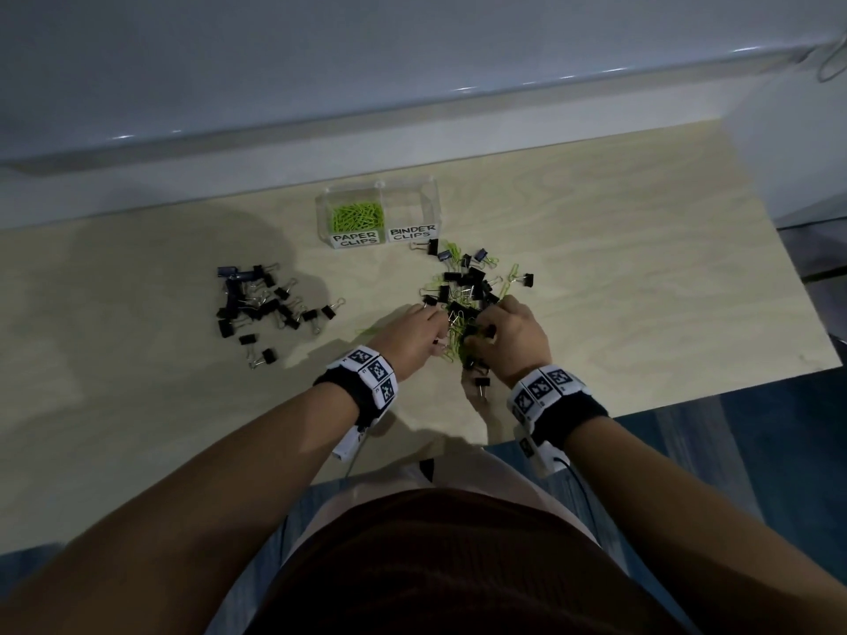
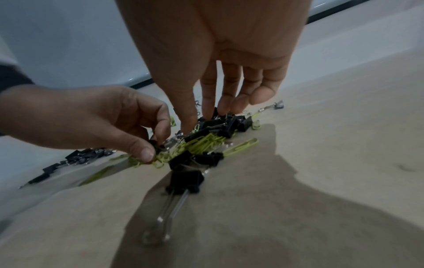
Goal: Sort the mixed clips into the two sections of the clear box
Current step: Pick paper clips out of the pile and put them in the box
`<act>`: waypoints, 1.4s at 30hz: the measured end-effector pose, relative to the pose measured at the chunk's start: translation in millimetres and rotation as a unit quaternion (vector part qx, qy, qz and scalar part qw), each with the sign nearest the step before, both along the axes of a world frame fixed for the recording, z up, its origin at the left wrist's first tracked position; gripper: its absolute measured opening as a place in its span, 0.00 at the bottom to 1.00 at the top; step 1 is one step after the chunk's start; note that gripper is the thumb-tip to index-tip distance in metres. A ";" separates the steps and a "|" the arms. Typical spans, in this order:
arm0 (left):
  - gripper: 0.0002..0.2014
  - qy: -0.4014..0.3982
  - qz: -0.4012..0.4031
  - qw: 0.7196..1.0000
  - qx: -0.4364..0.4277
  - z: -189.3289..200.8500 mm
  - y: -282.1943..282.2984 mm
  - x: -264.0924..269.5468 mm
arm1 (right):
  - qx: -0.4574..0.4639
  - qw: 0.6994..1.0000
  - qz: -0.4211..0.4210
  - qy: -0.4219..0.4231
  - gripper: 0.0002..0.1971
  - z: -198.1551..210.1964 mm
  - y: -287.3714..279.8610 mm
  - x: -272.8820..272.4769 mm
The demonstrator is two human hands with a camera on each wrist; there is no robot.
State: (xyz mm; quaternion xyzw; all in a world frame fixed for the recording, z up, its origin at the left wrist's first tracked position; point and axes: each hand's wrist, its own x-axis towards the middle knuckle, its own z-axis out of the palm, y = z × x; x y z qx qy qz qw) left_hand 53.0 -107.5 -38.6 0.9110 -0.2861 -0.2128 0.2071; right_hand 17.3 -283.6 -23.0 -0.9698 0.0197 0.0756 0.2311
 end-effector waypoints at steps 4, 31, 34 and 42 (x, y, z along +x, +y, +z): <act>0.09 0.017 0.099 0.991 -0.084 8.3 10.1 -0.2 | -0.040 0.998 0.025 0.045 0.11 -3.2 5.5 8.0; 0.10 0.000 0.148 0.989 0.012 4.9 5.0 2.9 | -0.140 0.967 0.201 0.072 0.14 10.5 3.5 63.9; 0.10 -0.010 0.148 0.989 0.003 6.4 4.2 3.1 | -0.133 0.968 0.204 0.055 0.10 6.8 1.9 62.0; 0.06 -0.012 0.206 0.975 -0.079 8.1 23.6 4.9 | 0.001 0.976 0.208 -0.061 0.09 -2.1 -13.0 39.8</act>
